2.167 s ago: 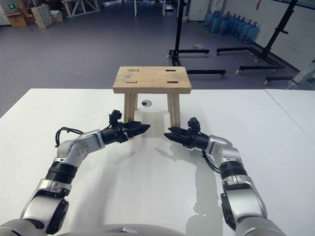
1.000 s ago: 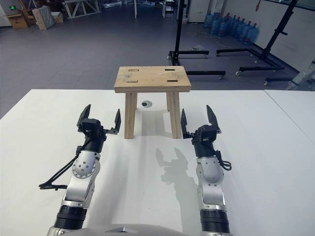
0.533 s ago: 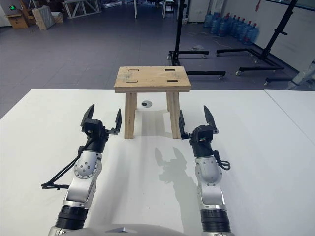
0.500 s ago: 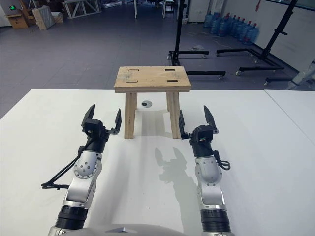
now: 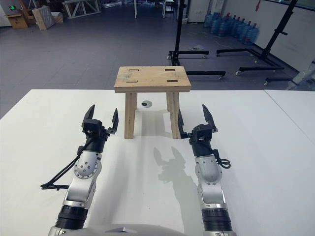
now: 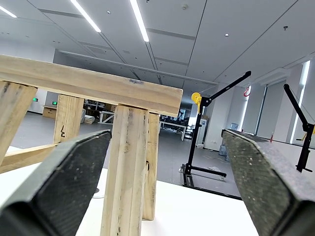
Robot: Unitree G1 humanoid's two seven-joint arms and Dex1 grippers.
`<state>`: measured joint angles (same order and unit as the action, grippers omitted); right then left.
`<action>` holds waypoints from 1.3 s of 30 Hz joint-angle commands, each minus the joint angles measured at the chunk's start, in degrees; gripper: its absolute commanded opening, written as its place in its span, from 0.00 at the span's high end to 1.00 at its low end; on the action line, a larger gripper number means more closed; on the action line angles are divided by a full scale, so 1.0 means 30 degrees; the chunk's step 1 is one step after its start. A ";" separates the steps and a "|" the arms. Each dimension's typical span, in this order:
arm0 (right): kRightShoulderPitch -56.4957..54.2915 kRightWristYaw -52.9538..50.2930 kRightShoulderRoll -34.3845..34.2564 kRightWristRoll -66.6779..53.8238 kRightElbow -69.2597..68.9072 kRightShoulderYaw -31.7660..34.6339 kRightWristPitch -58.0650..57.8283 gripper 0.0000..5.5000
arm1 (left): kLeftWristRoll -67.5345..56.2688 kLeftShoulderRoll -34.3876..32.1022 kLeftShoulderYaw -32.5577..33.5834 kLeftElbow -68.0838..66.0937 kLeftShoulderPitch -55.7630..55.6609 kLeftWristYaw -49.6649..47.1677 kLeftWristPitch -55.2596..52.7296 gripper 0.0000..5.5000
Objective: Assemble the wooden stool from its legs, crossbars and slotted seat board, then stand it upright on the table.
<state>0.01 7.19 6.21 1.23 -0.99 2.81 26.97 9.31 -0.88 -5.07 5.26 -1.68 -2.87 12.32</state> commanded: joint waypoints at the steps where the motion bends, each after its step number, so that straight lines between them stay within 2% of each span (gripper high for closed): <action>1: -0.0225 -0.0123 0.0134 0.0058 -0.0005 0.0005 0.0000 0.25 | 0.0048 -0.0001 0.0150 -0.0211 -0.0221 -0.0114 -0.0340 0.26; 5: -0.0215 -0.0129 0.0087 -0.0178 0.0048 0.0074 0.0052 0.25 | 0.0136 0.0000 0.0181 -0.0291 -0.0281 -0.0147 -0.0366 0.26; 8: -0.0465 -0.0127 -0.1019 -0.3102 -0.0898 0.0359 -0.1490 0.25 | 0.0261 0.0015 0.0248 -0.0403 -0.0392 -0.0314 -0.0471 0.26; 12: -0.0795 -0.0883 -0.1826 -0.5033 -0.1564 0.0966 -0.3311 0.25 | 0.0444 0.0077 0.0265 -0.0471 -0.0453 -0.0572 -0.0452 0.26; 19: -0.0067 -0.1150 -0.2229 -0.5530 -0.3003 0.0580 -0.5546 0.25 | 0.0565 0.0210 0.0308 -0.0420 -0.0505 -0.0911 -0.0383 0.26; 26: 0.0057 -0.2682 -0.3402 -0.8514 -0.2290 0.2849 -0.8072 0.25 | 0.0185 0.0710 0.0899 -0.0631 -0.0725 -0.1583 -0.1665 0.26; 31: -0.0495 -0.3268 -0.3015 -0.7942 -0.1620 0.2909 -0.9463 0.25 | 0.1040 0.0607 0.0280 -0.0379 -0.0914 -0.1604 -0.1840 0.26; 39: -0.1393 -0.1658 -0.1777 -0.6329 -0.0979 0.2074 -0.8905 0.25 | 0.0820 0.0198 -0.0014 -0.1076 -0.1430 -0.1069 -0.0318 0.26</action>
<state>-2.40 0.63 -0.28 -19.06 -4.81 10.28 -0.05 12.25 0.22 -4.91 2.89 -4.97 -6.83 10.36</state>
